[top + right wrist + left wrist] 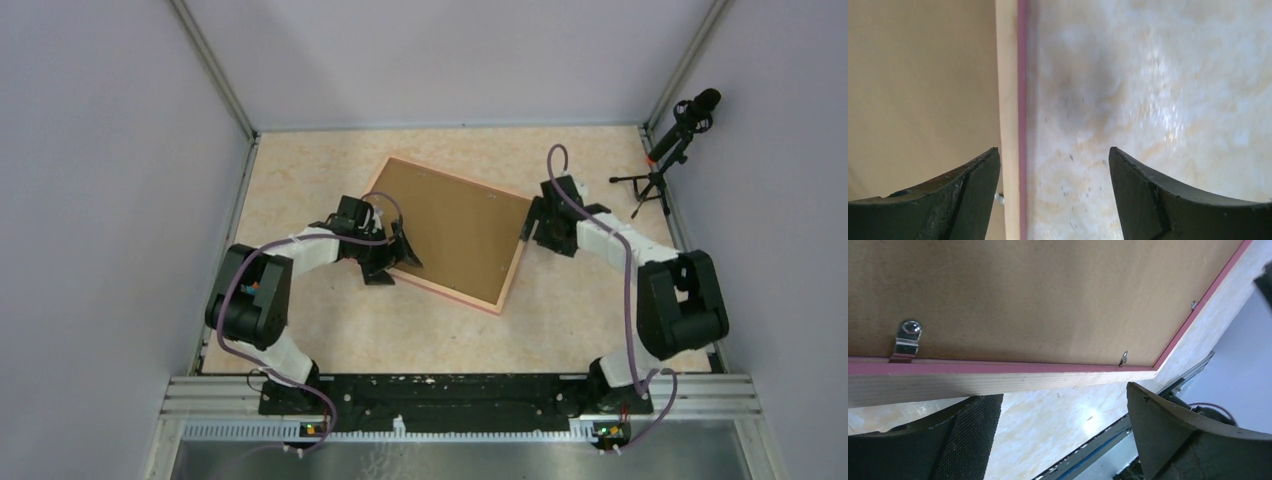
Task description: Put the photo into the frame
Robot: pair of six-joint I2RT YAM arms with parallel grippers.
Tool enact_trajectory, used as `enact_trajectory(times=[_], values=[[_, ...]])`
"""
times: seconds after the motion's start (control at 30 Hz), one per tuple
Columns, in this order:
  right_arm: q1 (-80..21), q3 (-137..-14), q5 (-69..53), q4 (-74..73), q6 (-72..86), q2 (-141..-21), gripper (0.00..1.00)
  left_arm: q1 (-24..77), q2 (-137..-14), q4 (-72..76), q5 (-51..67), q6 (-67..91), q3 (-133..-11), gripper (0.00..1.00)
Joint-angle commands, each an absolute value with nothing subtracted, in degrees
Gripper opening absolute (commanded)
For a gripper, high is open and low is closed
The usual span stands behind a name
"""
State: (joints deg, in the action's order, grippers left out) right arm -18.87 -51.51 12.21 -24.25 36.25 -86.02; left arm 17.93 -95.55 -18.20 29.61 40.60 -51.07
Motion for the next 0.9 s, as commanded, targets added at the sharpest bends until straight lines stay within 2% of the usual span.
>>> enact_trajectory(times=[0.0, 0.17, 0.2, 0.37, 0.5, 0.6, 0.7, 0.87], values=[[-14.12, -63.06, 2.40, -30.79, 28.59, -95.58, 0.78, 18.20, -92.73, -15.90, 26.61, 34.12, -45.12, 0.99], [-13.89, -70.49, 1.17, -30.54, 29.14, -104.68, 0.75, 18.08, -89.59, -13.78, 29.03, 34.74, -42.62, 0.99], [-13.77, -71.22, 1.37, -30.69, 29.39, -106.20, 0.70, 18.03, -90.06, -13.63, 29.61, 34.83, -42.41, 0.99], [-13.65, -66.83, 0.26, -29.27, 31.82, -106.85, 0.32, 17.69, -92.23, -13.40, 31.25, 35.18, -43.06, 0.99], [-13.71, -57.32, -0.47, -25.54, 34.16, -100.60, 0.16, 16.38, -97.39, -18.36, 29.19, 31.60, -49.22, 0.99], [-14.19, -50.49, -3.41, -23.25, 34.31, -96.54, 0.10, 14.18, -103.30, -23.57, 28.54, 28.24, -55.60, 0.99], [-16.36, -44.96, -6.24, -21.65, 33.24, -92.43, 0.09, 12.46, -107.10, -25.81, 28.69, 26.76, -59.83, 0.99], [-25.24, -39.16, -7.89, -20.95, 34.30, -86.95, 0.07, 11.95, -111.21, -27.78, 27.62, 27.25, -66.21, 0.99]])
